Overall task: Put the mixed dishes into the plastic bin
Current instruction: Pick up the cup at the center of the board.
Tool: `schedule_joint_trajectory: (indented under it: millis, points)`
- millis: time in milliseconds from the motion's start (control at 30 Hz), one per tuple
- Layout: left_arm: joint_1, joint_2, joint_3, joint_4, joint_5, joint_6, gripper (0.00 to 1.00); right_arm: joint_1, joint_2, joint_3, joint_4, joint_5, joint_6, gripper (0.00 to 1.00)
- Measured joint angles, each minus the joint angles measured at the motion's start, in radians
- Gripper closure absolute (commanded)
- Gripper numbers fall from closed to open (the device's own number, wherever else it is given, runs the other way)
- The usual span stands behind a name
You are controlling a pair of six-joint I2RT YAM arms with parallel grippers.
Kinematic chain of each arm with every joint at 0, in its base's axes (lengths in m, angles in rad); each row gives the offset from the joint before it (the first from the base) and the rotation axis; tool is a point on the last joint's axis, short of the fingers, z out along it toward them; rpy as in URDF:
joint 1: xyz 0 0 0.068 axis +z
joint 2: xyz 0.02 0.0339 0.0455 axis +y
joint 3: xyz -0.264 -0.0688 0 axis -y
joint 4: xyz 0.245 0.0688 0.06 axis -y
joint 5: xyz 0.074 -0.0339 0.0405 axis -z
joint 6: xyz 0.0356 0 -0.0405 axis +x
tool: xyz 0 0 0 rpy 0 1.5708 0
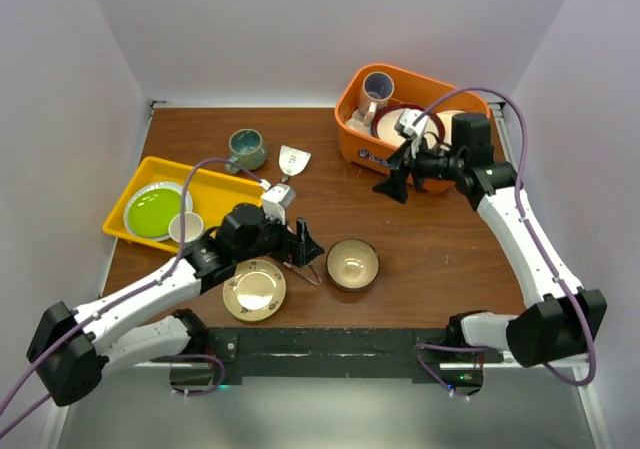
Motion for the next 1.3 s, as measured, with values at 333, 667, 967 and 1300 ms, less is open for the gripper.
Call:
schedule_joint_trajectory:
  millis: [333, 667, 967, 1300]
  points:
    - [-0.134, 0.235, 0.101, -0.061, -0.126, -0.057, 0.07, -0.07, -0.138, -0.211, -0.006, -0.091, -0.054, 0.11]
    - [-0.205, 0.448, 0.272, -0.186, -0.309, -0.125, 0.23, -0.134, -0.172, -0.281, 0.019, -0.171, -0.058, 0.1]
    - [-0.229, 0.565, 0.409, -0.298, -0.386, -0.097, 0.26, -0.162, -0.172, -0.295, 0.021, -0.195, -0.069, 0.1]
    - [-0.212, 0.579, 0.51, -0.356, -0.406, 0.073, 0.25, -0.167, -0.172, -0.296, 0.013, -0.205, -0.092, 0.1]
